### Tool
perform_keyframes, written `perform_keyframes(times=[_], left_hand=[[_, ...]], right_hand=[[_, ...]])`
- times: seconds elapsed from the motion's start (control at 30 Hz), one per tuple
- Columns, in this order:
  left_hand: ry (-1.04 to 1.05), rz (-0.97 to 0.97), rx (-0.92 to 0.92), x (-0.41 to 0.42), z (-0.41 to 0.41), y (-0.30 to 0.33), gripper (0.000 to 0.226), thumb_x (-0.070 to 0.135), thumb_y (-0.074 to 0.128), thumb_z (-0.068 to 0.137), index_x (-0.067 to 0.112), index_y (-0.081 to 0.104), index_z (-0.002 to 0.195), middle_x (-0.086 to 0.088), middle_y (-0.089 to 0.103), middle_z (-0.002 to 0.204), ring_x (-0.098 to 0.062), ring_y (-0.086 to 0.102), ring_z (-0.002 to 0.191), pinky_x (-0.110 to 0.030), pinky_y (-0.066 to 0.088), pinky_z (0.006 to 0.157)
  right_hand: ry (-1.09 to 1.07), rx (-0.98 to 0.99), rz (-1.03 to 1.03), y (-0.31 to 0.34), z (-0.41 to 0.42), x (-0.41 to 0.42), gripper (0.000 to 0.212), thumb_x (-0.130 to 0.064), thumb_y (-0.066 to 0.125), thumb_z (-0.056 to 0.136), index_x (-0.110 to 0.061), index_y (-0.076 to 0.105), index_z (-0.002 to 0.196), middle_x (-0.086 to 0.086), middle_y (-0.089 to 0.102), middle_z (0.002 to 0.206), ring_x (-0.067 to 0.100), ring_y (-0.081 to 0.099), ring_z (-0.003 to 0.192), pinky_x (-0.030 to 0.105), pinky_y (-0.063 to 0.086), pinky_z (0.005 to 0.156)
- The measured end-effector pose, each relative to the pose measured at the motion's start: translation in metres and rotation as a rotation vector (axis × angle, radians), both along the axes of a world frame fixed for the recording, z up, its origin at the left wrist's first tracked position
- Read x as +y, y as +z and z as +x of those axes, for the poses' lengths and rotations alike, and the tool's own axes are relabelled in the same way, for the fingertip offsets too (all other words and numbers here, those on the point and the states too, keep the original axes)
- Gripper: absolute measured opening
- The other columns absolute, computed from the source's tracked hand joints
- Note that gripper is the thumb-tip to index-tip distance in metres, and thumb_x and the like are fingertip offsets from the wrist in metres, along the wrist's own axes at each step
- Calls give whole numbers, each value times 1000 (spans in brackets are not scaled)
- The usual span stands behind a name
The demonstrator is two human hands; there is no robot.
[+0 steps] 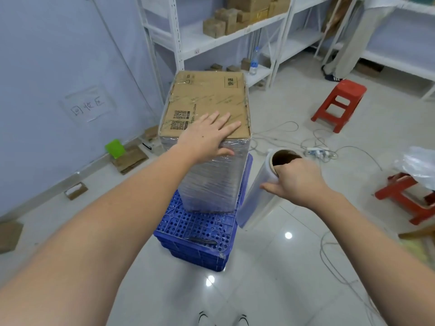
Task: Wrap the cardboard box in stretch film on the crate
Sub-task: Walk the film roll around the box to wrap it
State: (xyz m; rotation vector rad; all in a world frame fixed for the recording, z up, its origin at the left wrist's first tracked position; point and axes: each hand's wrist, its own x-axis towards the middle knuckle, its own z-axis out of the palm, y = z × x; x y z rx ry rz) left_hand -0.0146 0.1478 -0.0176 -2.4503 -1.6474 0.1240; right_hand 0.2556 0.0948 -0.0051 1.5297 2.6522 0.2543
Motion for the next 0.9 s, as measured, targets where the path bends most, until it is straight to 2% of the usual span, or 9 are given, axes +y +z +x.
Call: perform_keyframes(times=[0.1, 0.2, 0.27, 0.37, 0.5, 0.6, 0.67, 0.83, 0.9], left_hand=[[2, 6, -4, 0, 1, -1, 96, 85, 20, 84, 37, -2, 164, -5, 7, 173, -30, 12, 159, -47, 13, 129], [12, 11, -2, -1, 1, -2, 96, 86, 20, 84, 36, -1, 164, -5, 9, 173, -31, 14, 158, -47, 14, 129], [7, 12, 5, 0, 1, -1, 94, 84, 24, 87, 36, 1, 164, -5, 10, 173, -31, 15, 158, -47, 14, 129], [12, 6, 1, -2, 2, -1, 94, 84, 22, 87, 35, 3, 164, -6, 11, 173, -30, 15, 158, -47, 14, 129], [17, 11, 11, -1, 2, -2, 94, 84, 22, 87, 35, 3, 164, -6, 11, 173, -30, 15, 158, -46, 14, 129], [20, 12, 7, -1, 2, -1, 93, 83, 25, 88, 34, 5, 165, -7, 13, 173, -31, 16, 158, -45, 13, 129], [20, 14, 5, -1, 2, -1, 93, 83, 25, 89, 34, 5, 164, -7, 13, 173, -31, 16, 158, -45, 13, 128], [23, 14, -17, -2, 1, 0, 92, 83, 30, 90, 35, 5, 164, -5, 13, 173, -30, 17, 158, -45, 14, 129], [20, 17, -26, -1, 0, 0, 92, 82, 35, 91, 35, 6, 165, -5, 14, 172, -30, 17, 157, -46, 16, 129]], right_hand=[[148, -15, -15, 1, -1, -3, 59, -71, 49, 83, -21, 34, 57, -6, 39, 54, 18, 45, 61, 30, 30, 55], [393, 34, -10, -4, -10, -8, 55, -69, 44, 78, -22, 29, 53, -9, 32, 48, 20, 40, 53, 28, 35, 54], [542, 38, 46, -7, -18, -15, 51, -64, 48, 77, -23, 30, 51, -9, 31, 44, 19, 38, 44, 25, 30, 54], [674, -4, 97, -9, -30, -18, 50, -59, 56, 77, -22, 38, 50, -7, 41, 43, 18, 43, 43, 25, 22, 60], [705, -1, 87, -3, -36, -18, 54, -64, 59, 78, -21, 38, 51, -6, 44, 45, 19, 45, 45, 26, 21, 62], [689, 46, 38, -2, -33, -21, 59, -74, 38, 84, -23, 37, 55, -6, 48, 49, 20, 47, 51, 27, 24, 63], [636, 79, 12, -4, -31, -24, 61, -74, 27, 87, -22, 41, 58, -4, 52, 53, 21, 49, 56, 30, 30, 63], [498, 126, 57, -7, -36, -48, 36, -48, 51, 83, -22, 41, 60, -5, 47, 45, 20, 46, 47, 29, 43, 63], [450, 129, 35, -4, -43, -60, 27, -43, 49, 83, -20, 43, 71, -3, 51, 49, 22, 46, 48, 32, 48, 68]])
